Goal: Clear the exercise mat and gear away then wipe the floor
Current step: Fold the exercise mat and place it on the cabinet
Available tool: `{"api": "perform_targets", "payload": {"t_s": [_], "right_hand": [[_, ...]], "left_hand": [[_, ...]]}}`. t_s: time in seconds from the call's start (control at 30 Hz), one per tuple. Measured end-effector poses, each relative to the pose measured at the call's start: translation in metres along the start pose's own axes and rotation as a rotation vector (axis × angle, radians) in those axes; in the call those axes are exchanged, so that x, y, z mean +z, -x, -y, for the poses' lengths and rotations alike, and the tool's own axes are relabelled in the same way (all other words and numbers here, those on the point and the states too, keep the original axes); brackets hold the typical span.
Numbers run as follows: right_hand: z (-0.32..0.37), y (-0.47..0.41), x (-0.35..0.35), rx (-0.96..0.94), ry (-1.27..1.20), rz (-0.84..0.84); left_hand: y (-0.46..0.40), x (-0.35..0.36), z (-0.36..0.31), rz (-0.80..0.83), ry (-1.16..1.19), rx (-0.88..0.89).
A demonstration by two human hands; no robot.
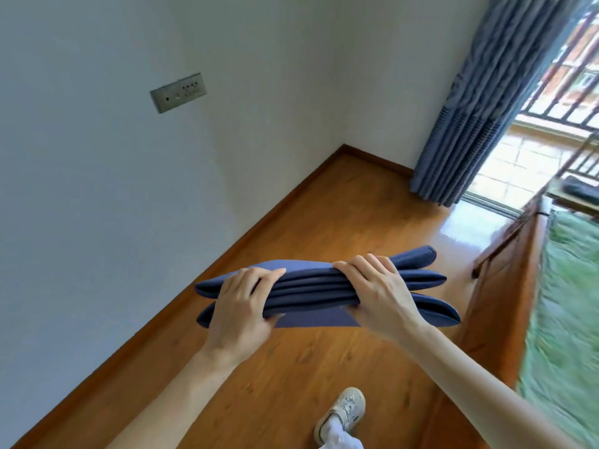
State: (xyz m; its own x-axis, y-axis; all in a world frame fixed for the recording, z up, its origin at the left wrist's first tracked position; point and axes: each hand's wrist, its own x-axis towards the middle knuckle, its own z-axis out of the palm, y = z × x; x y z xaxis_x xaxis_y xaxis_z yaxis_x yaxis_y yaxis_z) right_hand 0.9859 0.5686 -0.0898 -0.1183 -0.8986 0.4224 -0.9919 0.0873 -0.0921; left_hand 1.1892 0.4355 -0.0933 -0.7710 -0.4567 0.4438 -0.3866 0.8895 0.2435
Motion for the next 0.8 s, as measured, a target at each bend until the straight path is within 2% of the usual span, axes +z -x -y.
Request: {"api": "perform_targets", "payload": {"t_s": [0.2,0.37,0.8], "right_hand": [[-0.099,0.014,-0.011,0.232,0.071,-0.031],[-0.175,0.015,-0.025,0.327,0.133,-0.062],[-0.304,0.031,-0.062,0.553,0.256,-0.137]], "left_hand": [[-0.110,0.069,-0.035,0.083,0.091,0.182],[-0.188,0.110,-0.072,0.086,0.102,0.279],[-0.331,0.182,-0.157,0.107,0.182,0.492]]}}
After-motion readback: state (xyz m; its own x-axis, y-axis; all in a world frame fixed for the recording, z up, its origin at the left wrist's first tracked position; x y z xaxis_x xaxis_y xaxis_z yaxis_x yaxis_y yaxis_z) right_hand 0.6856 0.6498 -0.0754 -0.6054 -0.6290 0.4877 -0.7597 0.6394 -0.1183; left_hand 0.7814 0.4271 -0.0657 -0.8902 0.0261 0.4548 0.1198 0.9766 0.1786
